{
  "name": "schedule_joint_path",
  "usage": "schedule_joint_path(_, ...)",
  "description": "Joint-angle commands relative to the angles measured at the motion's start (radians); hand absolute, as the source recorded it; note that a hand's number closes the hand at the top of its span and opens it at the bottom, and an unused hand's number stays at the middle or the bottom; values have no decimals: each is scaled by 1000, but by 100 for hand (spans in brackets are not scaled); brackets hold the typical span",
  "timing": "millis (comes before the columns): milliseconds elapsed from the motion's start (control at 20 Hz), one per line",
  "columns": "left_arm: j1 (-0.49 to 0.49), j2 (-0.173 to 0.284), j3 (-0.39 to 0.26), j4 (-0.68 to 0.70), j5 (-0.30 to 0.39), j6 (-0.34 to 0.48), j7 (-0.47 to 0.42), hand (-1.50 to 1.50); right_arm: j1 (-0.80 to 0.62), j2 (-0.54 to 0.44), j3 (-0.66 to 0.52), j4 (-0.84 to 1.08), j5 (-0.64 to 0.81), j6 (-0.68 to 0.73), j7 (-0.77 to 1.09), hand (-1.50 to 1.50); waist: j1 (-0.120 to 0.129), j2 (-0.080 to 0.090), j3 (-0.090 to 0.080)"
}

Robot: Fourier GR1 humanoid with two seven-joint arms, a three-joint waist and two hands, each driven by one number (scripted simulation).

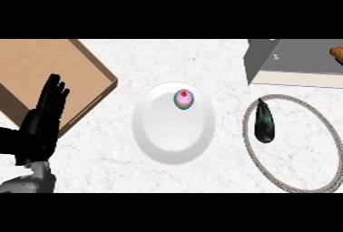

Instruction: Pick the croissant from the placemat and place it in the tiered shelf

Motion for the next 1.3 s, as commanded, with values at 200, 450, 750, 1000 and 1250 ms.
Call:
schedule_joint_path(200,-45,-7,20,49,-3,3,17,0,-159,-51,-12,405,24,-199,-221,150,3,5,-3)
schedule_joint_path(450,-31,-21,-4,12,-23,3,19,0,-223,-47,0,639,38,-320,-369,150,7,5,-3)
schedule_joint_path(750,4,-10,1,-10,-8,-22,25,0,-294,-49,-72,794,1,-413,-390,150,21,9,-2)
schedule_joint_path(1000,-33,-20,9,14,-14,-8,19,0,-333,-70,-76,924,-30,-364,-445,-150,17,11,-2)
schedule_joint_path(1250,-7,-35,-8,27,-26,-11,-3,0,-348,-85,-91,990,-56,-346,-523,-150,20,12,-2)
